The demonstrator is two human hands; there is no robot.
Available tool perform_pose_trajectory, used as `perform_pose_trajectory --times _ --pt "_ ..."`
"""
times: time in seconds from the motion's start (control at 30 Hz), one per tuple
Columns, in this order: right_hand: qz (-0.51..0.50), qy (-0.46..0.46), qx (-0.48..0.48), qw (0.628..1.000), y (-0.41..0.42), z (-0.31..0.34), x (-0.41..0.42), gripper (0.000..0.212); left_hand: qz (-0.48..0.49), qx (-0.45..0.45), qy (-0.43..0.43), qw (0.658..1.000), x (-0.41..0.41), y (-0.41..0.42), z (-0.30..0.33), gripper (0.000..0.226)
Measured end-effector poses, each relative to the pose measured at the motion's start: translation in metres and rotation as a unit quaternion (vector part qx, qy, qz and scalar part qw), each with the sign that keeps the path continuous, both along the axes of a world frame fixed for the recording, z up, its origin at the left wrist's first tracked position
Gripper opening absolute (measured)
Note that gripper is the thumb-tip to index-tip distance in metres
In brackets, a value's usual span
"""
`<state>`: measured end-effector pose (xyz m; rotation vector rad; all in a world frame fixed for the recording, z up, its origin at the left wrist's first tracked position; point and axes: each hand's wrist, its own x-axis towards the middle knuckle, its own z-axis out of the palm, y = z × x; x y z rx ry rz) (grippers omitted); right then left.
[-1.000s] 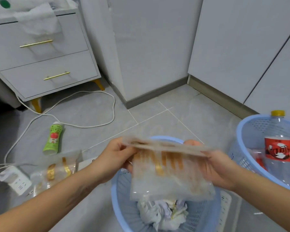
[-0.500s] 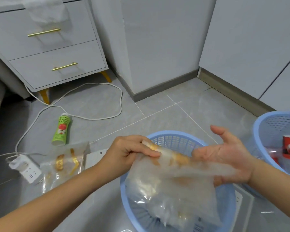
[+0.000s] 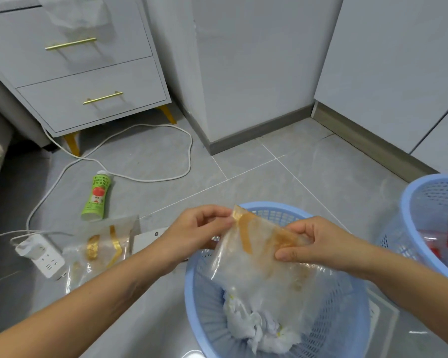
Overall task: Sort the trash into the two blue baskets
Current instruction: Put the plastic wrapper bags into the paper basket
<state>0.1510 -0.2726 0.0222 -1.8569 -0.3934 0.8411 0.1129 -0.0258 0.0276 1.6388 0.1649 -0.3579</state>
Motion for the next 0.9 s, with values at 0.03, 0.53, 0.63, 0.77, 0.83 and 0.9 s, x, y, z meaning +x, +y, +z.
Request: perform_pose_trajectory --times 0.03,0.53,0.63,0.77,0.83,0.9 --pt "0.004 -0.027 -0.026 0.999 0.0 0.0 0.001 0.029 0.033 0.009 -0.017 0.999 0.003 0.003 -0.001 0.012" --pt "0.263 -0.221 -0.47 0.813 0.05 -0.061 -0.017 0.055 0.254 -0.016 0.093 0.962 0.016 0.091 -0.052 0.015" --pt "0.216 -0.299 -0.436 0.821 0.051 -0.054 -0.016 0.05 0.283 0.045 0.103 0.953 0.009 0.114 -0.072 0.014" --pt "0.134 -0.373 -0.279 0.874 0.039 -0.027 -0.009 0.031 0.36 0.11 0.102 0.921 -0.007 0.151 -0.098 0.013" --pt "0.097 -0.439 -0.21 0.868 0.033 -0.017 -0.004 0.019 0.4 0.15 0.089 0.9 -0.018 0.172 -0.112 0.014" --pt "0.04 -0.522 -0.173 0.834 0.026 -0.016 0.004 0.019 0.452 0.205 0.093 0.863 -0.026 0.19 -0.127 0.015"
